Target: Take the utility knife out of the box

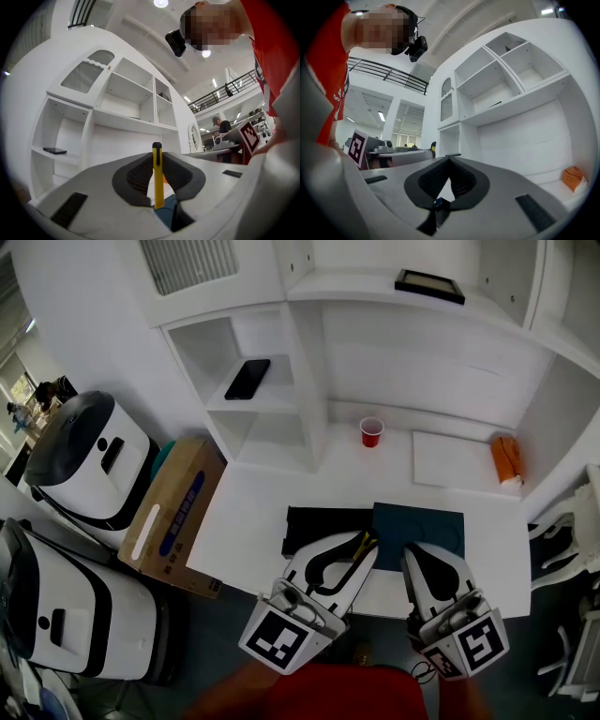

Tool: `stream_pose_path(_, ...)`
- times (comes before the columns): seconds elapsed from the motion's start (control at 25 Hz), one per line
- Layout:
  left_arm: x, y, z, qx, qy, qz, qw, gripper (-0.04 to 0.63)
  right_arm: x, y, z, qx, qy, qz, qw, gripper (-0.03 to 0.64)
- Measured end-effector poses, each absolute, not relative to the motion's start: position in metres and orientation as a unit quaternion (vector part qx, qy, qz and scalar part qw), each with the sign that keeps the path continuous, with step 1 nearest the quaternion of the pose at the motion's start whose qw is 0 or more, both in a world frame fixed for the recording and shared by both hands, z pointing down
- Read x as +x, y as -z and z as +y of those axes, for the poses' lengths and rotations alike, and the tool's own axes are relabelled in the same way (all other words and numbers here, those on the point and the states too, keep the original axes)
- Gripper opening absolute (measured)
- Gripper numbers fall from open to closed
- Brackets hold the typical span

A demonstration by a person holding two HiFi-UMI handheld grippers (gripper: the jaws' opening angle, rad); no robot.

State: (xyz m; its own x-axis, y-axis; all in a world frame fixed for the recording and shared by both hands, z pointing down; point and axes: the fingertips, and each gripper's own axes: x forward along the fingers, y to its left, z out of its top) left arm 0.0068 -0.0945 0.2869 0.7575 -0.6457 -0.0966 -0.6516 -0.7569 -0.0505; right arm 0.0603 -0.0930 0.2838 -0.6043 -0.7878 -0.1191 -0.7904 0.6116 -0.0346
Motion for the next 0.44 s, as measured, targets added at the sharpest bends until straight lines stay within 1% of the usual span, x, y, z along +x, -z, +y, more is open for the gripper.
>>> stream_pose_path(0.44, -0.0014, -0.2835, -0.0965, -0.933, -0.043, 0.355, 0.045, 0.089, 0.0576, -0.2824, -0.0924, -0.439, -0.014, 0.896, 0.06, -0.005)
